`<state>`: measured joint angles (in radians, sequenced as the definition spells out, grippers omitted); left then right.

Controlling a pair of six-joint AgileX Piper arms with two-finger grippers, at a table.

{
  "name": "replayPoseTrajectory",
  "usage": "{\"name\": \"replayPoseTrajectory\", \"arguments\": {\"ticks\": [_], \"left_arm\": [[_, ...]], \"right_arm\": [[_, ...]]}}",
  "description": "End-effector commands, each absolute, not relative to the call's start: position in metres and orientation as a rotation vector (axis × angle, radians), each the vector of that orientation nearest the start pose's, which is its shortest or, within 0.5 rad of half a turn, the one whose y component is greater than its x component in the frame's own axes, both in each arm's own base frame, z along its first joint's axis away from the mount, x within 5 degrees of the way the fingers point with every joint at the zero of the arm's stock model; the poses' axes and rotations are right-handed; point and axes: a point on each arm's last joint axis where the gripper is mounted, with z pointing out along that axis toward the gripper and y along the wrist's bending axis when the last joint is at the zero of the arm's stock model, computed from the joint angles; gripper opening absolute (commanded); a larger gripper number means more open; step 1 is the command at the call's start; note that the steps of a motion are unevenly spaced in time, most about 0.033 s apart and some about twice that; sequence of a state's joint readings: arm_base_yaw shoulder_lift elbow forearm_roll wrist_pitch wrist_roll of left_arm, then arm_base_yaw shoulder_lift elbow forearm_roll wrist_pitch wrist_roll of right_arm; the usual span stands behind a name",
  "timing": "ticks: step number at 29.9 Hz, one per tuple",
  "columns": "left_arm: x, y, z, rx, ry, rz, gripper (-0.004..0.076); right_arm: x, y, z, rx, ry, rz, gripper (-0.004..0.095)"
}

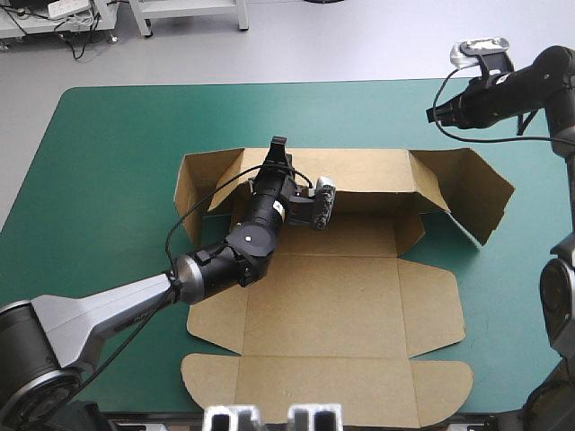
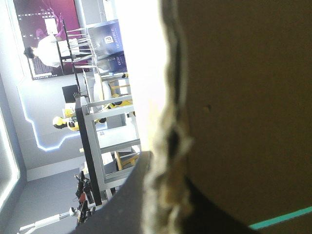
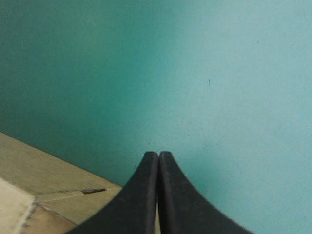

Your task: Fold the box

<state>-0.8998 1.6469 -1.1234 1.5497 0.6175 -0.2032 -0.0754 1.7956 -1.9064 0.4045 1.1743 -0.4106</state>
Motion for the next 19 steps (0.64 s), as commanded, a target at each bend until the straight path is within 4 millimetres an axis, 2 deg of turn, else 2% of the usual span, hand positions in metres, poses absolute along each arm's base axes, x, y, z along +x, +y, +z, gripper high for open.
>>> {"name": "replayPoseTrajectory", "arguments": {"ticks": [1, 7, 11, 15, 19], "left_arm": [[0.264, -0.253, 0.284, 1.607, 1.288, 0.84, -0.001], [0.264, -0.253, 0.286, 1.574, 1.301, 0.83, -0.001], [0.265, -0.252, 0.287, 1.547, 1.311, 0.838, -0.001], [0.266, -0.25, 0.288, 1.531, 1.319, 0.855, -0.001], [0.266, -0.25, 0.288, 1.531, 1.319, 0.855, -0.001]], "right_arm": [[0.389, 0.005, 0.405, -0.403, 2.391, 0.319, -0.0005], [0.39, 0.004, 0.39, -0.47, 2.471, 0.321, -0.0005], [0.385, 0.006, 0.394, -0.466, 2.46, 0.339, -0.0005], [0.373, 0.006, 0.401, -0.473, 2.452, 0.325, -0.0005], [0.359, 0.007, 0.387, -0.517, 2.501, 0.321, -0.0023]]}}
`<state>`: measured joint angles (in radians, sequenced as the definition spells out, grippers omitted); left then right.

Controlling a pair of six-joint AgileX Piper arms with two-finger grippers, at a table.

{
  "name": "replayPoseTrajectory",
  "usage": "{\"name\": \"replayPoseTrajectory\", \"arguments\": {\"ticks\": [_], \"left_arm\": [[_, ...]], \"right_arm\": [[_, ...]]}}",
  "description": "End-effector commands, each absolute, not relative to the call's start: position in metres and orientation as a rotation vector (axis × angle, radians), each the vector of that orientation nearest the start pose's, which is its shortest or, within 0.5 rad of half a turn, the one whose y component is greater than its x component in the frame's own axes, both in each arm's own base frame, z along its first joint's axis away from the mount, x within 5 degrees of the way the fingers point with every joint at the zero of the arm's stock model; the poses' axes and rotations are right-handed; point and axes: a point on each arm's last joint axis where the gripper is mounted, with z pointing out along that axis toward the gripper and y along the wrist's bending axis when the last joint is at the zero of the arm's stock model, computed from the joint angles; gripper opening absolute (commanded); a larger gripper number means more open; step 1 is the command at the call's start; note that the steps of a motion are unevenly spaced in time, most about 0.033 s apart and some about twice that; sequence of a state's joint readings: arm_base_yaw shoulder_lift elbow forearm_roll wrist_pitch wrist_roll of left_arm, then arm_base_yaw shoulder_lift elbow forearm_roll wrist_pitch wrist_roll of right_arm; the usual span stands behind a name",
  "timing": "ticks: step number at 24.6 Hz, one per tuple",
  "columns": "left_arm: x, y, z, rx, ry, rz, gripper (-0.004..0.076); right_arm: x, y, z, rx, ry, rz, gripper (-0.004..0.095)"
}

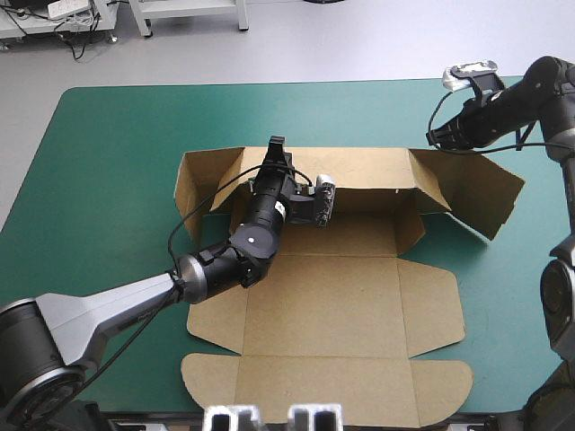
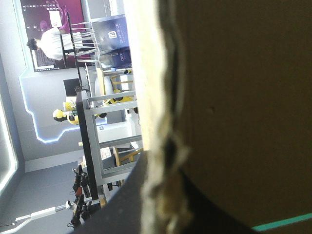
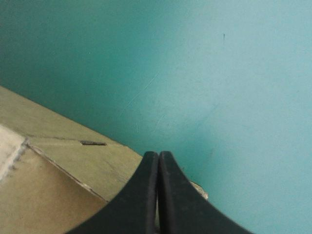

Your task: Fold the box

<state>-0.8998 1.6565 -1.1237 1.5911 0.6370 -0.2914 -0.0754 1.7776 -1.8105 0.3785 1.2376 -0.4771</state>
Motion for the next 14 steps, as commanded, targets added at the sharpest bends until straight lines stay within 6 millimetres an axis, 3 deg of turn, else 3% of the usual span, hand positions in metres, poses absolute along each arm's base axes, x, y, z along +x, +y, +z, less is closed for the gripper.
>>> {"name": "replayPoseTrajectory", "arguments": {"ticks": [1, 10, 14], "left_arm": [[0.266, -0.25, 0.288, 1.531, 1.319, 0.855, -0.001], [0.266, -0.25, 0.288, 1.506, 1.339, 0.835, -0.001], [0.266, -0.25, 0.288, 1.506, 1.339, 0.835, -0.001]], "right_arm": [[0.356, 0.006, 0.382, -0.526, 2.516, 0.33, -0.0024], [0.318, -0.006, 0.363, -0.57, 2.566, 0.358, -0.0024], [0.308, -0.009, 0.349, -0.589, 2.415, 0.464, -0.0024]]}}
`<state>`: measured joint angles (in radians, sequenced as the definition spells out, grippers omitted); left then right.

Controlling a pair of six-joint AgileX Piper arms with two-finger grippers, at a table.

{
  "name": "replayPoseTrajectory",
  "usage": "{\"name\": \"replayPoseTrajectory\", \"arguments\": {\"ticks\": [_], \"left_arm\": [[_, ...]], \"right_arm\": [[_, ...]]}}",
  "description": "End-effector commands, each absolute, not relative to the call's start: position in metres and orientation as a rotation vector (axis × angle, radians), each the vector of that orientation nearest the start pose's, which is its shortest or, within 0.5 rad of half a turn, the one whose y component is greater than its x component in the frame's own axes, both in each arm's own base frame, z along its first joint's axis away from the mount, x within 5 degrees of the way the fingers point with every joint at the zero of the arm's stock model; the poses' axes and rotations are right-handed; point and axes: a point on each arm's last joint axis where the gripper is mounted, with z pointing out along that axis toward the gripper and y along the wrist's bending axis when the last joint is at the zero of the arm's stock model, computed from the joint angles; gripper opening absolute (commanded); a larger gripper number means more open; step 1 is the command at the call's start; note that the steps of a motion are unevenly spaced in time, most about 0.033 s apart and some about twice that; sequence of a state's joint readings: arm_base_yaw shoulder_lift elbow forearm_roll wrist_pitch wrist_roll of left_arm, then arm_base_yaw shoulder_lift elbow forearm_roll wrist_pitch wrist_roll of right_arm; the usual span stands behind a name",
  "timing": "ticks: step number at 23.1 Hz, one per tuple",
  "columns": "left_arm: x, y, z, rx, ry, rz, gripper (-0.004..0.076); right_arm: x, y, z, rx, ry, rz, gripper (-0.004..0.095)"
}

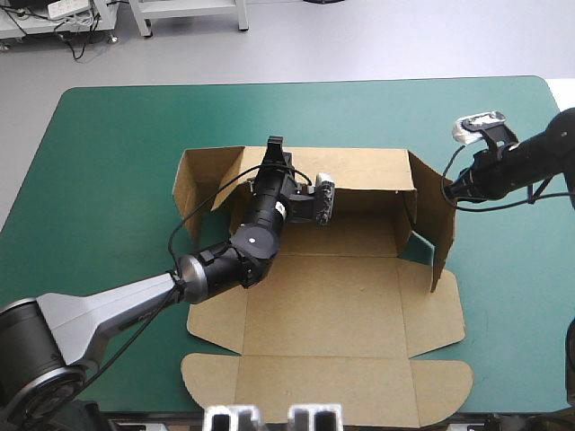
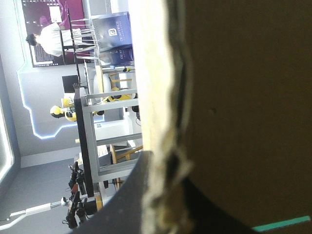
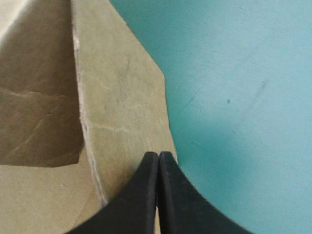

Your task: Fold the box

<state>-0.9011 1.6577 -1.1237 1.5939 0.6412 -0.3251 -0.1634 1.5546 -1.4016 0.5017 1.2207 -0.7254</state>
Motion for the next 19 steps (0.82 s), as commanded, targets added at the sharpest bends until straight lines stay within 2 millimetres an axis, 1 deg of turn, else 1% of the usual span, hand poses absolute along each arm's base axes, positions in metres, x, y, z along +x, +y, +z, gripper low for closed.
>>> {"name": "replayPoseTrajectory", "arguments": {"ticks": [1, 2, 3, 4, 5, 6, 9, 11, 13, 14, 16, 17, 19], "left_arm": [[0.266, -0.25, 0.288, 1.506, 1.339, 0.835, -0.001], [0.266, -0.25, 0.288, 1.506, 1.339, 0.835, -0.001], [0.266, -0.25, 0.288, 1.506, 1.339, 0.835, -0.001], [0.266, -0.25, 0.288, 1.506, 1.339, 0.835, -0.001], [0.266, -0.25, 0.288, 1.506, 1.339, 0.835, -0.001], [0.266, -0.25, 0.288, 1.506, 1.339, 0.835, -0.001], [0.266, -0.25, 0.288, 1.506, 1.339, 0.835, -0.001], [0.266, -0.25, 0.288, 1.506, 1.339, 0.835, -0.001], [0.266, -0.25, 0.288, 1.504, 1.342, 0.839, -0.001], [0.266, -0.25, 0.288, 1.504, 1.342, 0.84, -0.001], [0.266, -0.25, 0.288, 1.503, 1.343, 0.842, -0.001], [0.266, -0.25, 0.288, 1.502, 1.344, 0.844, -0.001], [0.266, -0.25, 0.288, 1.502, 1.344, 0.844, -0.001]], "right_arm": [[0.309, -0.009, 0.344, -0.586, 2.384, 0.477, -0.0024], [0.31, -0.006, 0.33, -0.591, 2.329, 0.52, -0.0024], [0.31, -0.004, 0.323, -0.59, 2.306, 0.542, -0.0024], [0.309, 0.0, 0.311, -0.582, 2.262, 0.598, -0.0024], [0.307, 0.005, 0.303, -0.635, 2.194, 0.636, -0.0023], [0.305, 0.007, 0.302, -0.64, 2.165, 0.657, -0.0022], [0.294, 0.013, 0.295, -0.741, 2.069, 0.67, -0.0023], [0.284, 0.015, 0.291, -0.801, 2.069, 0.641, -0.0023], [0.277, 0.013, 0.29, -0.849, 2.091, 0.567, -0.0013], [0.275, 0.011, 0.291, -0.88, 2.101, 0.529, 0.0009], [0.273, 0.01, 0.292, -0.894, 2.103, 0.506, 0.006], [0.273, 0.01, 0.291, -0.896, 2.104, 0.503, 0.0101], [0.272, 0.011, 0.291, -0.915, 2.109, 0.504, 0.0215]]}}
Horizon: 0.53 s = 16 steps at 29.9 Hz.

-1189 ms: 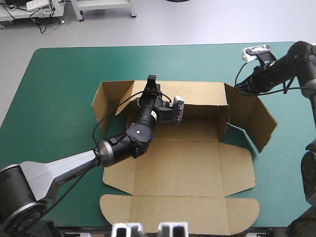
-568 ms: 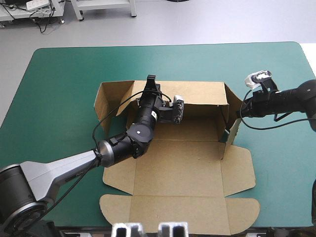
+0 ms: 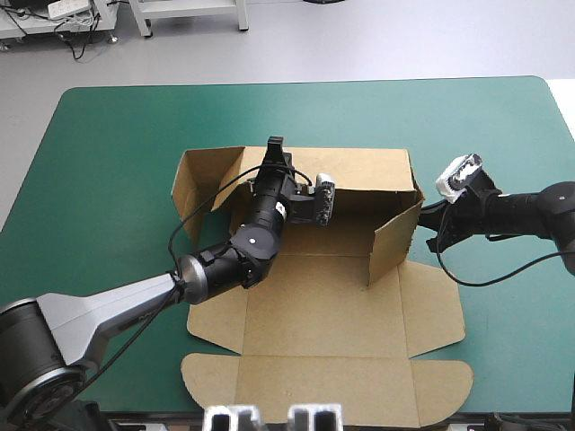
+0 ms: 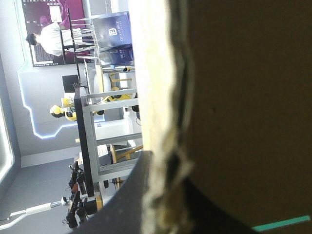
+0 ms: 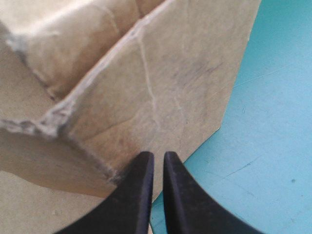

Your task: Fold the box

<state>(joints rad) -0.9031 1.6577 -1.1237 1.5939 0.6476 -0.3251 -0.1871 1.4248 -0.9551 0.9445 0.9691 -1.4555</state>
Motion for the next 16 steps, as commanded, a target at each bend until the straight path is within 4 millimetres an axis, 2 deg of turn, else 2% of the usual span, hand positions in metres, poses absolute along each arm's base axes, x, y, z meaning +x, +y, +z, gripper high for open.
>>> {"name": "replayPoseTrajectory", "arguments": {"ticks": [1, 3, 6, 12, 16], "left_arm": [[0.266, -0.2497, 0.2879, 1.502, 1.344, 0.844, -0.001], [0.2661, -0.2496, 0.2879, 1.502, 1.344, 0.845, -0.001], [0.2661, -0.2495, 0.2879, 1.501, 1.345, 0.846, -0.001], [0.2661, -0.2495, 0.2879, 1.501, 1.345, 0.846, -0.001], [0.2661, -0.2495, 0.288, 1.501, 1.343, 0.847, -0.001]], "right_arm": [[0.2712, 0.0113, 0.2902, -0.924, 2.113, 0.512, 0.0277], [0.2698, 0.0121, 0.2899, -0.939, 2.115, 0.528, 0.0381], [0.2696, 0.0125, 0.2902, -0.943, 2.11, 0.533, 0.0467], [0.2661, 0.0177, 0.2931, -0.981, 2.065, 0.611, 0.0496], [0.2702, 0.0187, 0.2956, -0.974, 2.004, 0.601, 0.0496]]}}
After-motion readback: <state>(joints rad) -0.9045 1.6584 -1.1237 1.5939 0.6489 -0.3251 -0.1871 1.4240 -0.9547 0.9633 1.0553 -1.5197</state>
